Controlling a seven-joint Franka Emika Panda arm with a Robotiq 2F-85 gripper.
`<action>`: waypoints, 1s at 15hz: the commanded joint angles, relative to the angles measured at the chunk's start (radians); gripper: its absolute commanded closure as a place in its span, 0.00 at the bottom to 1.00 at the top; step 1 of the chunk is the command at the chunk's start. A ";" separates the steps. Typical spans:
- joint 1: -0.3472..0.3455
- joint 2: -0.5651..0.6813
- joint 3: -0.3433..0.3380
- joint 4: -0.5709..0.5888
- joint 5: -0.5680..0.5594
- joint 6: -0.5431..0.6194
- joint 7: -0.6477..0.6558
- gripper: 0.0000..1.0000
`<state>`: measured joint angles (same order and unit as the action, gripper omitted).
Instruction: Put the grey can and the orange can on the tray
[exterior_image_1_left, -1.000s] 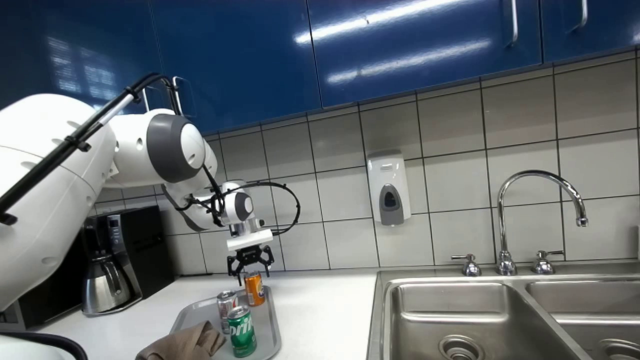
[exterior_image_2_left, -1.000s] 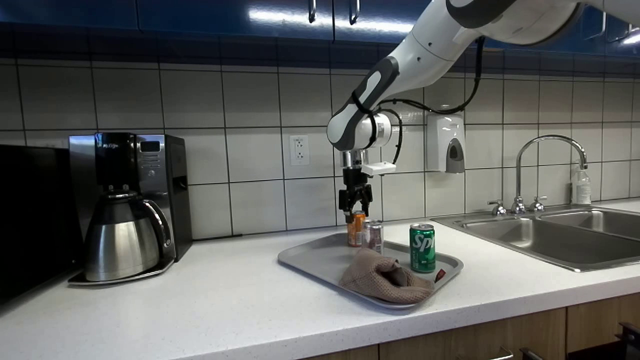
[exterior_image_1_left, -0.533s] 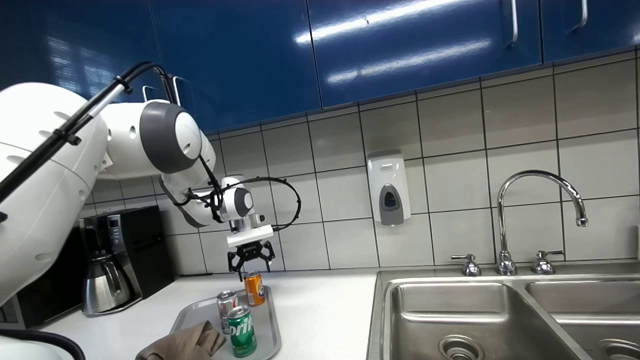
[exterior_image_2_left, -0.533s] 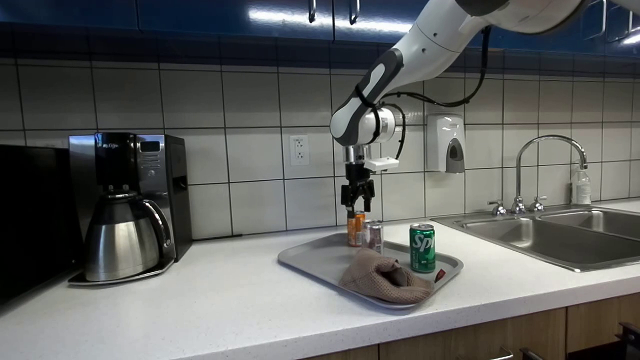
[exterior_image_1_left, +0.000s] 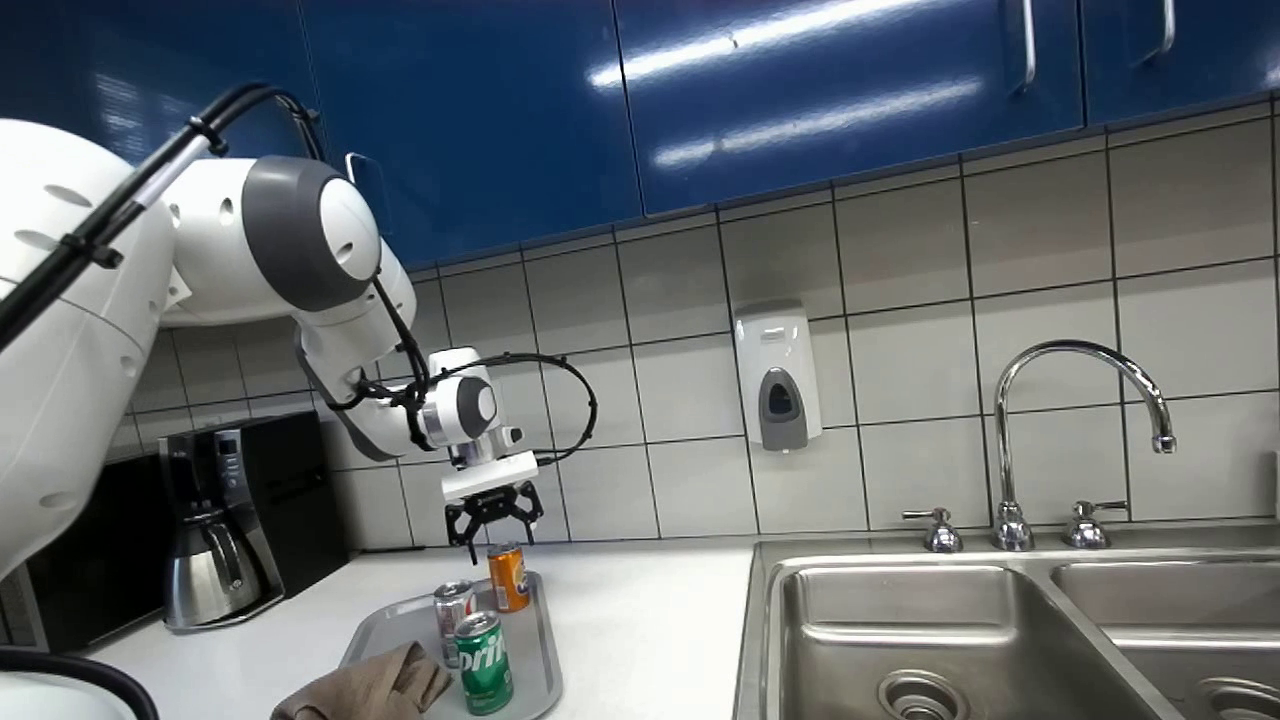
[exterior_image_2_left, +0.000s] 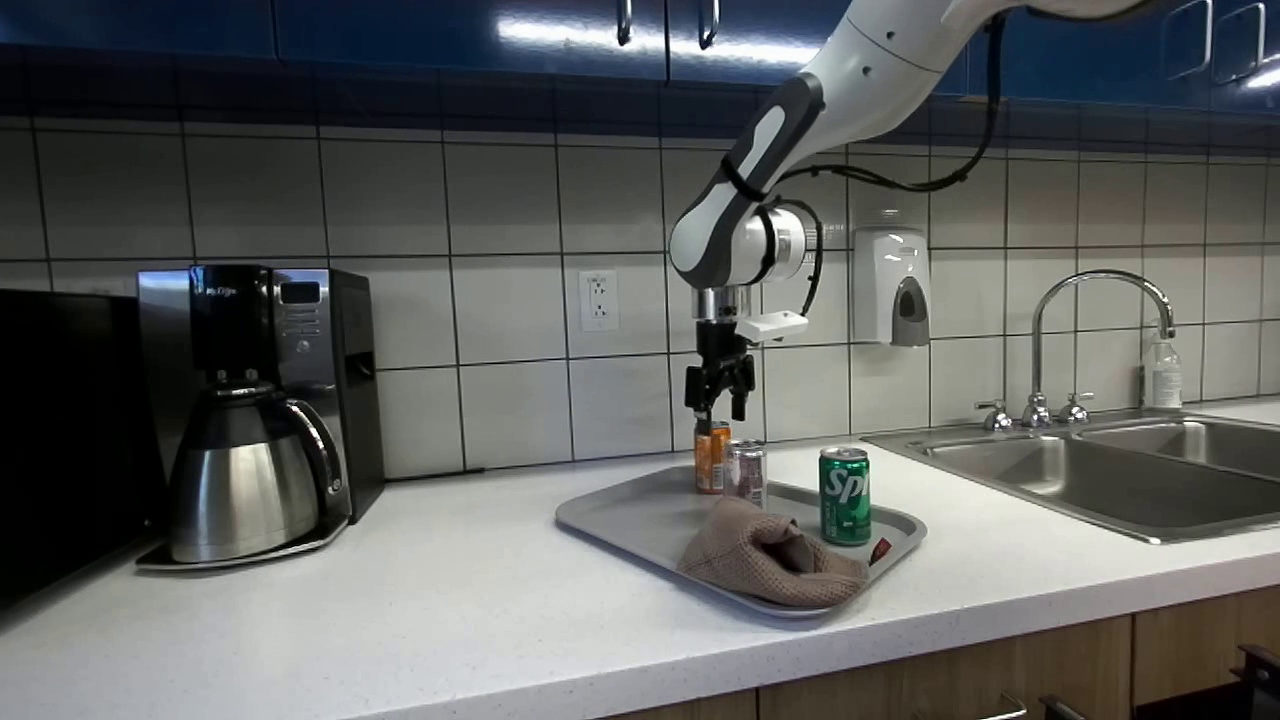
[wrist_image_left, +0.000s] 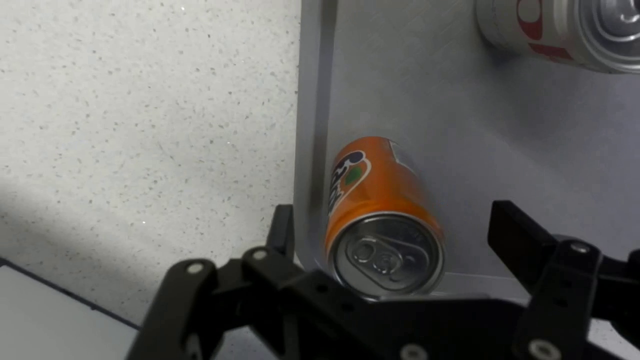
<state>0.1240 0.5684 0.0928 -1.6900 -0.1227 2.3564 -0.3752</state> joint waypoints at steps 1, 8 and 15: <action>-0.011 -0.108 0.005 -0.155 -0.017 0.082 0.052 0.00; -0.010 -0.238 -0.014 -0.342 -0.030 0.197 0.119 0.00; -0.023 -0.380 -0.025 -0.479 -0.014 0.161 0.143 0.00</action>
<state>0.1170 0.2873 0.0625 -2.0773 -0.1235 2.5251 -0.2670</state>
